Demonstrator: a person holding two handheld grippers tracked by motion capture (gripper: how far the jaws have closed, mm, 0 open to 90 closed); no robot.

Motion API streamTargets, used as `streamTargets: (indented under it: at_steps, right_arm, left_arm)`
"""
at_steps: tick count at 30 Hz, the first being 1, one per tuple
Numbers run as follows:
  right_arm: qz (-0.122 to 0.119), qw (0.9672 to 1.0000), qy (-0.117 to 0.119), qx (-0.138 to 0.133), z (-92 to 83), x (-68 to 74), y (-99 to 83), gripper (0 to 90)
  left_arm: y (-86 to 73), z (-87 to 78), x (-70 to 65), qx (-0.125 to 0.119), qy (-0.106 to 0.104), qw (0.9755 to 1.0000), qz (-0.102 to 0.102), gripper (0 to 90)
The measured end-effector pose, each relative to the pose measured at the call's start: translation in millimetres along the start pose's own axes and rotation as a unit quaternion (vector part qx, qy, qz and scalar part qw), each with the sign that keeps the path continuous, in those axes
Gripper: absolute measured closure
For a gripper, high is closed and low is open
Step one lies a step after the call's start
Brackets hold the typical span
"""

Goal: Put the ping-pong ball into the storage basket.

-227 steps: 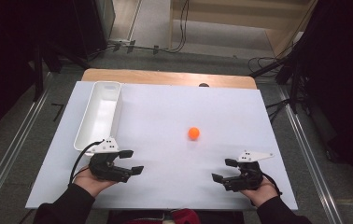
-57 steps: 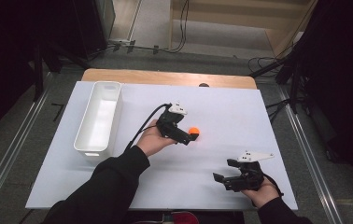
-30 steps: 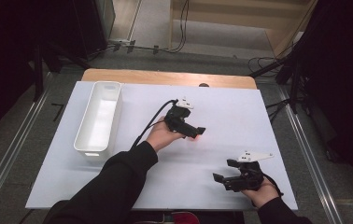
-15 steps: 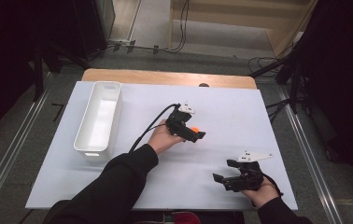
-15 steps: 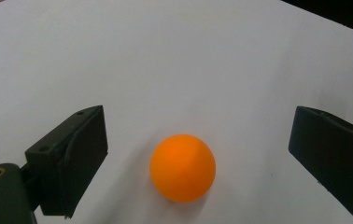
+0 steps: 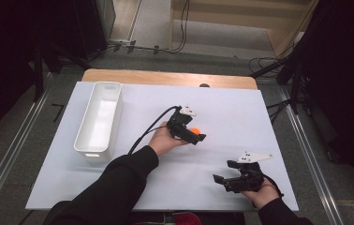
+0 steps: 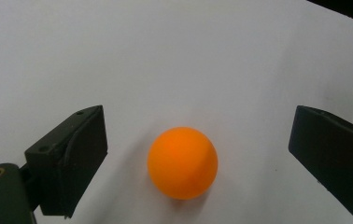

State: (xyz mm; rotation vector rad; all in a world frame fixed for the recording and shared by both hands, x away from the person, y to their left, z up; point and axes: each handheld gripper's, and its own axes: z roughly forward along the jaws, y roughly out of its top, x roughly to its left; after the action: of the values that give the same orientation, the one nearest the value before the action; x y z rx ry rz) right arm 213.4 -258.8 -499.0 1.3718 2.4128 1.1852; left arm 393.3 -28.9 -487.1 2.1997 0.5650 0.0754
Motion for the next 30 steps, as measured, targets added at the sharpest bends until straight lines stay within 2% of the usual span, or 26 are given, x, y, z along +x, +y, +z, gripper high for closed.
streamTargets:
  at_steps: [7,10,14,18,30]
  right_arm:
    - [-0.001,1.0000,0.002,0.000,-0.2,0.0,-0.1,13.1]
    - [0.000,1.0000,0.002,0.000,-0.2,0.0,-0.1,13.1]
    - [-0.001,1.0000,0.001,0.001,-0.2,0.0,-0.2,13.0]
    - [0.000,1.0000,0.001,0.000,-0.2,0.0,-0.4,13.1]
    - [-0.003,1.0000,0.000,0.001,0.1,0.2,-0.5,13.0]
  left_arm:
    - [-3.3,4.5,-1.2,0.005,0.002,1.0000,0.002,5.0]
    - [-5.7,6.9,-1.4,0.007,0.008,0.9999,0.013,5.0]
    - [-9.8,11.3,-0.3,0.016,0.010,0.9998,0.012,5.0]
    - [-13.5,13.4,0.1,0.007,0.012,0.9999,0.007,5.1]
    - [-20.7,18.6,3.3,0.018,0.018,0.9997,0.003,5.2]
